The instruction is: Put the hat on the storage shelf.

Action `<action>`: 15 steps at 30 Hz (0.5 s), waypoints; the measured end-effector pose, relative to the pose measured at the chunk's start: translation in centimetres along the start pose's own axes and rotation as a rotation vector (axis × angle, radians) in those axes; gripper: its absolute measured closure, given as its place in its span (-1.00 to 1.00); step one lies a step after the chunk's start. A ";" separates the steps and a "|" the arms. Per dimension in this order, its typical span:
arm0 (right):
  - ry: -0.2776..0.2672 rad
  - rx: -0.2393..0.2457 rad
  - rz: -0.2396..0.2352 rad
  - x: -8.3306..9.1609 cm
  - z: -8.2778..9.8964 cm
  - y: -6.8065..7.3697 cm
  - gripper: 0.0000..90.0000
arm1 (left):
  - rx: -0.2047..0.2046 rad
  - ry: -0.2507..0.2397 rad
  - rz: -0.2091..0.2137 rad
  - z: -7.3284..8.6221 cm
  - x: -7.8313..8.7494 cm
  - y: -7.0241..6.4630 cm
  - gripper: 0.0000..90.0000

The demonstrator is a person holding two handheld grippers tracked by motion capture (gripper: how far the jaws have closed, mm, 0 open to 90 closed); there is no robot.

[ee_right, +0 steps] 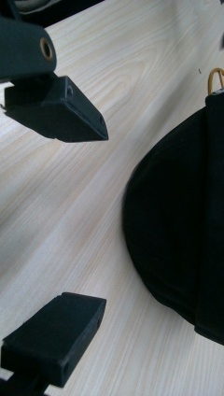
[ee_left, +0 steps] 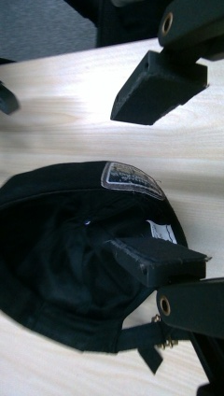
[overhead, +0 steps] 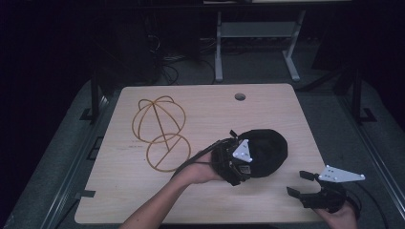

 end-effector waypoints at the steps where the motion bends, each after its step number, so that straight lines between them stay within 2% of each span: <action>1: -0.001 -0.001 -0.002 0.0 0.0 0.0 -0.65 | -0.004 0.016 0.010 0.0 -0.3 0.1 -0.25; 6: -0.003 -0.002 -0.009 0.0 0.0 0.1 -0.65 | -0.016 0.052 0.036 0.0 -1.6 0.2 -0.12; 12: -0.008 -0.005 -0.010 -0.1 0.0 0.0 -0.65 | -0.047 0.080 0.045 -0.3 -2.4 0.2 0.09; 13: -0.014 -0.002 -0.006 -0.1 0.1 0.1 -0.65 | -0.051 0.078 0.045 -0.4 -2.5 0.2 0.21; 15: -0.016 -0.001 -0.007 -0.2 0.1 0.1 -0.65 | -0.060 0.083 0.044 -0.5 -2.6 0.2 0.31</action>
Point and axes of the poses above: each handheld gripper's, and its own axes: x roughly backward along the jaws, z roughly out of its underside, y roughly to its left, the point moved 2 cm from there along -x, roughly forward along the jaws, and after that the axes turned 11 degrees about -x, right-handed, at the moved point
